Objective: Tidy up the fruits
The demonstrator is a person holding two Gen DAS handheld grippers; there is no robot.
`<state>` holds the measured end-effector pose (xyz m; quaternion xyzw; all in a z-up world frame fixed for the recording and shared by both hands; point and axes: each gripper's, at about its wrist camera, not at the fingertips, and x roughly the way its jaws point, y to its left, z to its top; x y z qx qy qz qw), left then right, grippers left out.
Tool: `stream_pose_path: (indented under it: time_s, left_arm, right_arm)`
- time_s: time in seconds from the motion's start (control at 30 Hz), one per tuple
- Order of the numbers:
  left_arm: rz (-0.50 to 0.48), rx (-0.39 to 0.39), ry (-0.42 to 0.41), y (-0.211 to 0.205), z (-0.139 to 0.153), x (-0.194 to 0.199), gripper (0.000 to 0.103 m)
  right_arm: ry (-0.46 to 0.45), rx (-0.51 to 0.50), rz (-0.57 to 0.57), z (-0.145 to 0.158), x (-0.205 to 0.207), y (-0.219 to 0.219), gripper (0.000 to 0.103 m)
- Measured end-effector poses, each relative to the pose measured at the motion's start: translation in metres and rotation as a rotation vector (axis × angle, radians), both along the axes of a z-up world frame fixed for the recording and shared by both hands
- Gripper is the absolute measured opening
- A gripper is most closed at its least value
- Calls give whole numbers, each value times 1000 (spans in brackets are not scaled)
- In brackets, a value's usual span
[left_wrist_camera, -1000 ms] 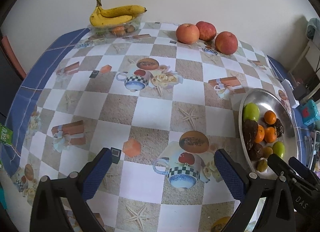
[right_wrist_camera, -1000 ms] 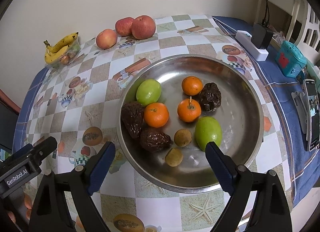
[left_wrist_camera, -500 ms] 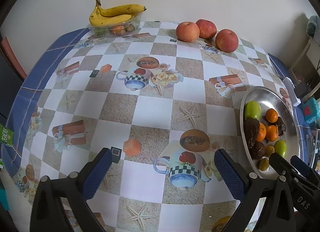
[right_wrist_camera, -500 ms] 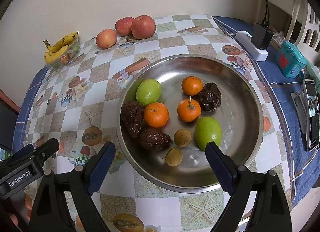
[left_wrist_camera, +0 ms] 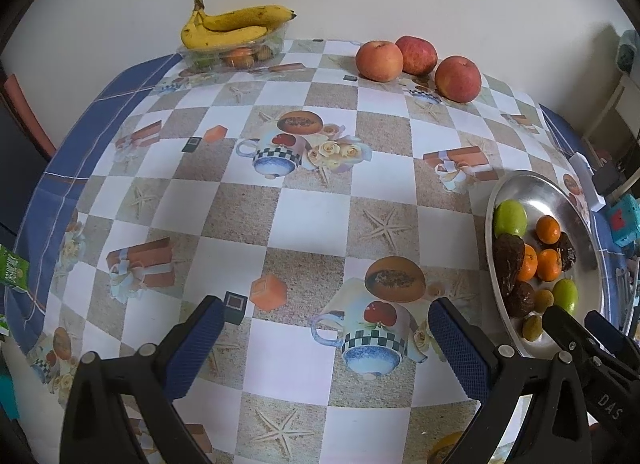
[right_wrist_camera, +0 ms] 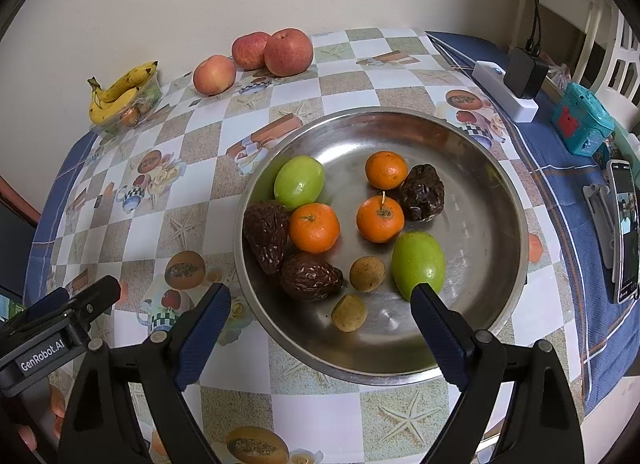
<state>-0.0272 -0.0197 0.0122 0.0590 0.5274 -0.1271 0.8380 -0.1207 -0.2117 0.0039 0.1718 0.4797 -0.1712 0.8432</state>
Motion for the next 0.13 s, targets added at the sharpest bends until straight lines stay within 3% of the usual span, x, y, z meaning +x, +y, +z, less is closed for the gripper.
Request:
stream_pose_path:
  time_s: [0.13]
  left_arm:
    - [-8, -4, -15, 2, 2, 0, 103]
  right_arm:
    - [0, 1, 0, 0, 0, 1, 92]
